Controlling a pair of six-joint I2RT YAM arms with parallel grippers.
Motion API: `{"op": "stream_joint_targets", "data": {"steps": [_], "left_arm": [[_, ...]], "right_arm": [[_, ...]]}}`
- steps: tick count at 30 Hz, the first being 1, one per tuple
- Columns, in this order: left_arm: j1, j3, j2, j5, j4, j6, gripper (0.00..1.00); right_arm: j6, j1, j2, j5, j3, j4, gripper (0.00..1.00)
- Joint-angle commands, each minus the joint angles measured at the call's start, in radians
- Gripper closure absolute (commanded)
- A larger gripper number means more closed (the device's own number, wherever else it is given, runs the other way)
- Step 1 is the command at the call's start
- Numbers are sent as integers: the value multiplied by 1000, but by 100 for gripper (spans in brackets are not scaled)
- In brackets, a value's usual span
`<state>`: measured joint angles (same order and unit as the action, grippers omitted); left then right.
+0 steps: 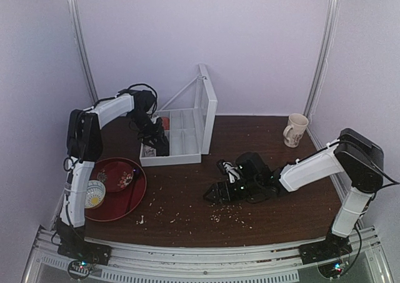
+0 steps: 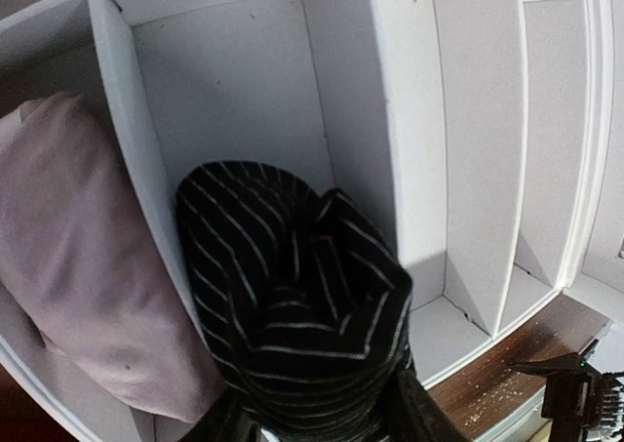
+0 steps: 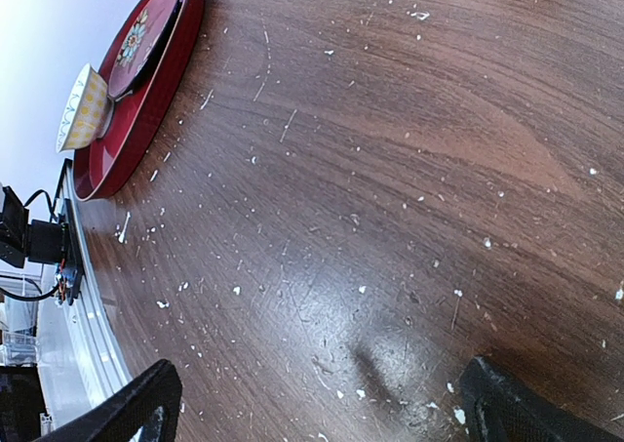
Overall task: Roll the underwear
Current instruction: Place the underwear in the storage box.
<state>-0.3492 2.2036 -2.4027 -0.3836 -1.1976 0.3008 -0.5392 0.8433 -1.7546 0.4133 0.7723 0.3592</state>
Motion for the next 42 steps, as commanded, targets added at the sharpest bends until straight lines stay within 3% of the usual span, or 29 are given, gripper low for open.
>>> {"op": "stream_joint_targets", "data": {"steps": [1,5,8,14,24,31,42], "left_arm": [[-11,14,46,9,-46,-8,35],[-17,20,36,21,-38,-3,32],[-24,23,18,37,-37,9,42],[-36,17,-6,80,-39,22,48],[-39,43,-51,81,-45,30,45],[-39,77,14,99,-84,28,37],[-39,71,88,92,-102,32,36]], "right_arm": [[-19,-4,0,16,-28,-63,0],[-22,-4,-3,18,-28,-57,0],[-23,-4,-2,19,-28,-56,0],[-23,-4,1,17,-31,-57,0],[-18,-4,1,17,-24,-64,0],[-15,-4,4,15,-26,-67,0],[-17,-3,1,16,-26,-62,0]]}}
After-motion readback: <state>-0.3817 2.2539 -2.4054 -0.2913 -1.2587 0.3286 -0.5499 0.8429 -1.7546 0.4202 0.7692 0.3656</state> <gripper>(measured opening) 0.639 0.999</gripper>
